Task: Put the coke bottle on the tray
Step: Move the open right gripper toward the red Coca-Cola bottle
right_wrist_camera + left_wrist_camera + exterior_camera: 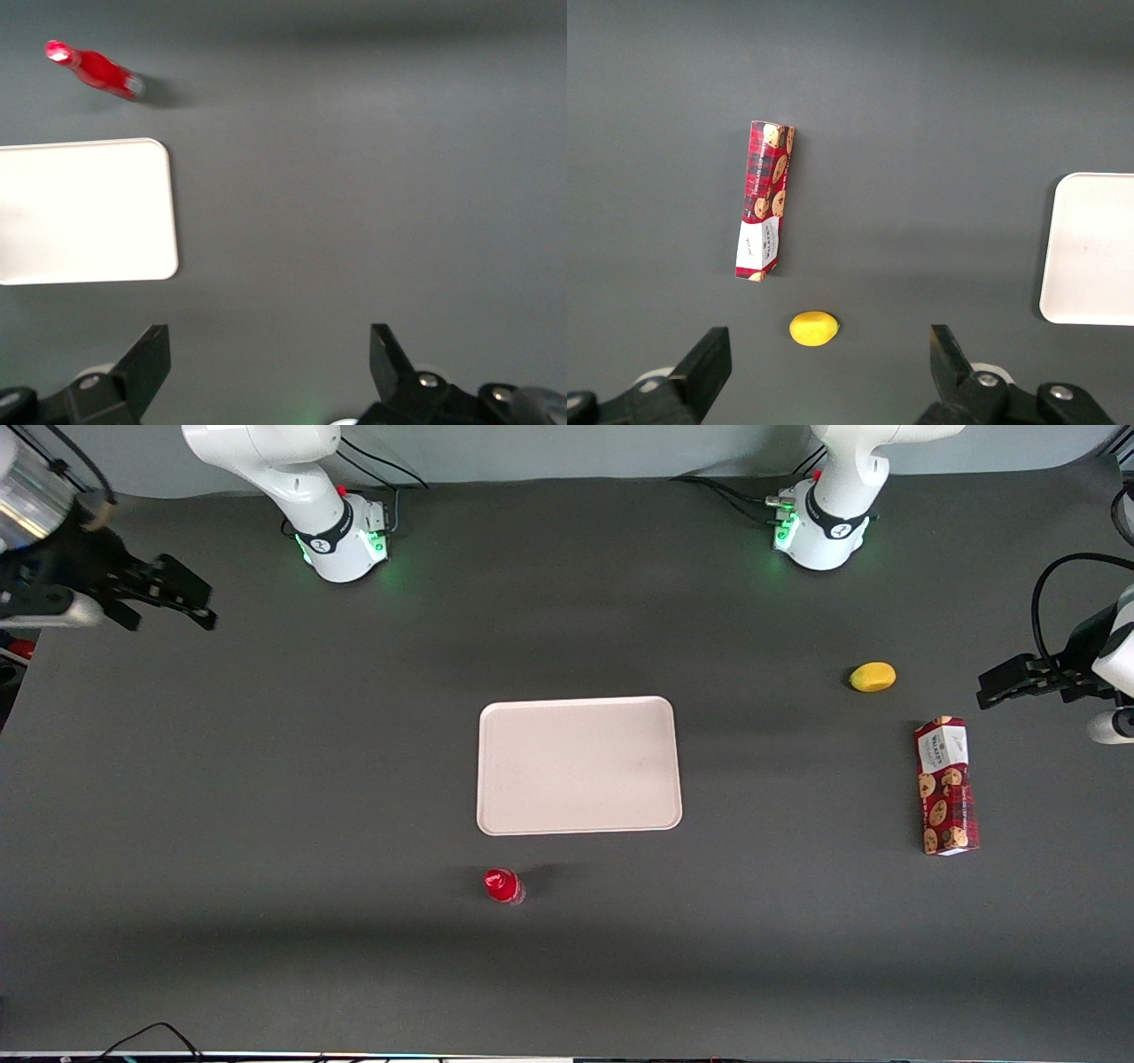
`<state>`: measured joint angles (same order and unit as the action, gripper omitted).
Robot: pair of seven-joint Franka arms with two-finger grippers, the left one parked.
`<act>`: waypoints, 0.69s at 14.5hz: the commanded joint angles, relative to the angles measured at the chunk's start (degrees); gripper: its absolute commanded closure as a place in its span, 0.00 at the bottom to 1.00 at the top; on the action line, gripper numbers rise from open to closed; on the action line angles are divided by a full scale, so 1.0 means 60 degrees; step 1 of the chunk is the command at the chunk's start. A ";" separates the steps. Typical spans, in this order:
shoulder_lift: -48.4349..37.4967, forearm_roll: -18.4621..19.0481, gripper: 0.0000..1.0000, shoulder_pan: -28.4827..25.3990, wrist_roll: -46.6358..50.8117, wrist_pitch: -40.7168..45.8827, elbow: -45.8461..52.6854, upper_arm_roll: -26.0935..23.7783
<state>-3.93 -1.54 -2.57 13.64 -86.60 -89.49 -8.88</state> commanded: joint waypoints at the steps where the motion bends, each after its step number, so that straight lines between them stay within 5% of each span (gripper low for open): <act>1: 0.2830 -0.0008 0.00 -0.0083 0.1179 0.0254 0.2736 -0.0817; 5: 0.5470 0.0065 0.00 -0.0741 0.2675 -0.1147 0.4469 -0.1288; 10: 0.7476 0.1179 0.00 -0.1840 0.4740 -0.3229 0.5508 -0.1289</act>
<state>34.86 3.49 -11.69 36.70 -104.67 -63.93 -16.38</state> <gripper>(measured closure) 0.000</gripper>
